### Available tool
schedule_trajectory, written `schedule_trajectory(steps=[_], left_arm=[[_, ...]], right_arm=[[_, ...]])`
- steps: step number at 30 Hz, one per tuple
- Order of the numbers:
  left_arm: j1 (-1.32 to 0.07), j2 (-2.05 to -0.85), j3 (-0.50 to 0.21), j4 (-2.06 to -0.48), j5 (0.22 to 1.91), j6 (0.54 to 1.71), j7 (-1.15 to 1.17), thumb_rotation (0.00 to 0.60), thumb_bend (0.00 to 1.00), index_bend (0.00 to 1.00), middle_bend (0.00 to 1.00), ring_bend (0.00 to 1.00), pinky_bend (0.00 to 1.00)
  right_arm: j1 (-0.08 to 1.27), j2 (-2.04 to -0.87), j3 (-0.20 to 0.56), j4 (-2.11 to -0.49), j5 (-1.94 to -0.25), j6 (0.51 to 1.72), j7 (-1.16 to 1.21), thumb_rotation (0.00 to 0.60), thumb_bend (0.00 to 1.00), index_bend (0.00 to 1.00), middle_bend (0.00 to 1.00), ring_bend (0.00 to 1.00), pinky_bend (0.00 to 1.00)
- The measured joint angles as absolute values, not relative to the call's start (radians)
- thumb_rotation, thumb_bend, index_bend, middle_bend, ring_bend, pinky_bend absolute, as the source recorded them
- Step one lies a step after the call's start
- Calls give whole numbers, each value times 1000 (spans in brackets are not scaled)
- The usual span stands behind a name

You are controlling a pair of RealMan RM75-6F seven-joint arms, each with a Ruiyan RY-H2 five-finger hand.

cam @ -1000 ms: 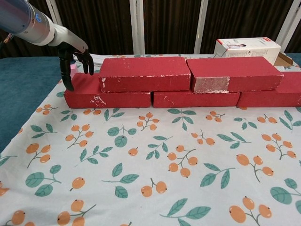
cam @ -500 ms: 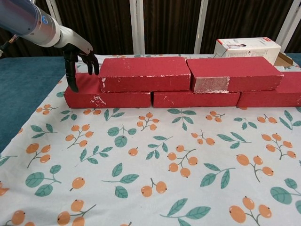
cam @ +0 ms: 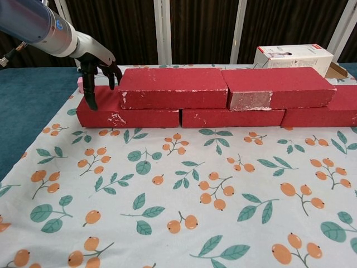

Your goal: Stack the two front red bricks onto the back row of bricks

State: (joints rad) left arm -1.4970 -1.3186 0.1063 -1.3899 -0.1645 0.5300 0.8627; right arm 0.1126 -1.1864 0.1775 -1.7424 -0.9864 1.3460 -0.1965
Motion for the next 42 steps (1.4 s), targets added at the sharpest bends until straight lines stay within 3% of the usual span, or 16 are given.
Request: schedule_trajectory(steps=[31,38,42], left_arm=[[-1576,-1315,234,-1398,-123,526,732,600,0,147,134,0,89],[-1577,-1267,261,-1433,-115,531,708,600,0,141,121,0,102],[-1551,-1200,237,-1507,-54,555,650,600,0,125,102,0,143]], right_arm=[[115,-1185,177,-1744,-981,1343,-202,600,68,0,0,0,0],[116,-1187,176,-1744,-981,1344,-206,600,68,0,0,0,0],[117,-1187,175,-1744,-984,1341,-203,600,69,0,0,0,0]])
